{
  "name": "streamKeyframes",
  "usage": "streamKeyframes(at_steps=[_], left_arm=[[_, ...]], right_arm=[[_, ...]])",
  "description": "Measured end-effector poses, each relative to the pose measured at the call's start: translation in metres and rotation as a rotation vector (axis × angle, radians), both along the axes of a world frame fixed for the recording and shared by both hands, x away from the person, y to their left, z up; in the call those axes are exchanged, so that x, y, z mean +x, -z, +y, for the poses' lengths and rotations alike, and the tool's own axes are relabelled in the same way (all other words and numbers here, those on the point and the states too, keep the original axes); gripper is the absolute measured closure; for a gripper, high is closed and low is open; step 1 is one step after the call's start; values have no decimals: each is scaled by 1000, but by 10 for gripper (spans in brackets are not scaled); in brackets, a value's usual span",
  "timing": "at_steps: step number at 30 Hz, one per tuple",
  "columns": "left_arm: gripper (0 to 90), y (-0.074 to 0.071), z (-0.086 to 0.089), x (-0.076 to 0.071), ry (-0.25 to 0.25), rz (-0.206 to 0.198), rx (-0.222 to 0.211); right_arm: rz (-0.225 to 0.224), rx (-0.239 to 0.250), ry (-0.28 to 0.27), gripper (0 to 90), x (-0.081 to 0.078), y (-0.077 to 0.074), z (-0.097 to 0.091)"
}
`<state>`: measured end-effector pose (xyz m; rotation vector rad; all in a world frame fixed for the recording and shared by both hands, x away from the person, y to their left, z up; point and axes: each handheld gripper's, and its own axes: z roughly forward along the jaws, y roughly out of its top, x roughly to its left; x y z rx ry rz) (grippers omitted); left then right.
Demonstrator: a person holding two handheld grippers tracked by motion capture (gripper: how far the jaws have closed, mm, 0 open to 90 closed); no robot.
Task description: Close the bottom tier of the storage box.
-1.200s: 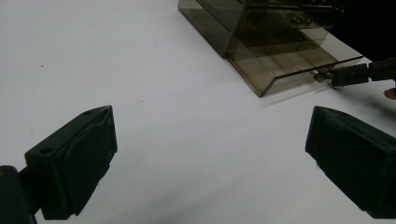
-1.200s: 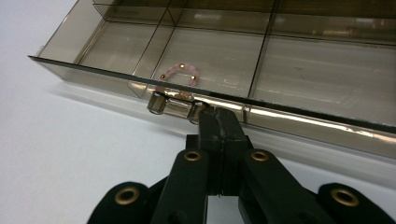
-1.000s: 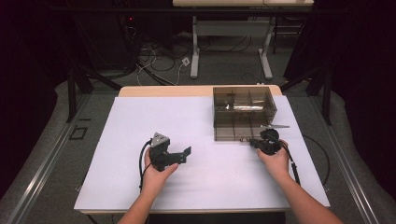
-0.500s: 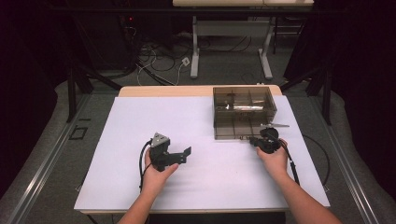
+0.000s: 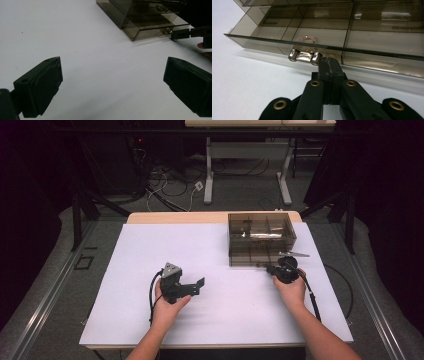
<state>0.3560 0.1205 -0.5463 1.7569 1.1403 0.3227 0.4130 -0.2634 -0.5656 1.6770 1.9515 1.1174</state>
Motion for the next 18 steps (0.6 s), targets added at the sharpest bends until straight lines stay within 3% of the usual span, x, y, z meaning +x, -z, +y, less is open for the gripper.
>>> streamKeyframes(at_steps=[14,18], left_arm=[[25,2,0,0,1,7,4],[25,2,0,0,1,6,6]], right_arm=[[-1,68,36,900,6,3,-3],[-3,65,44,900,9,3,-3]])
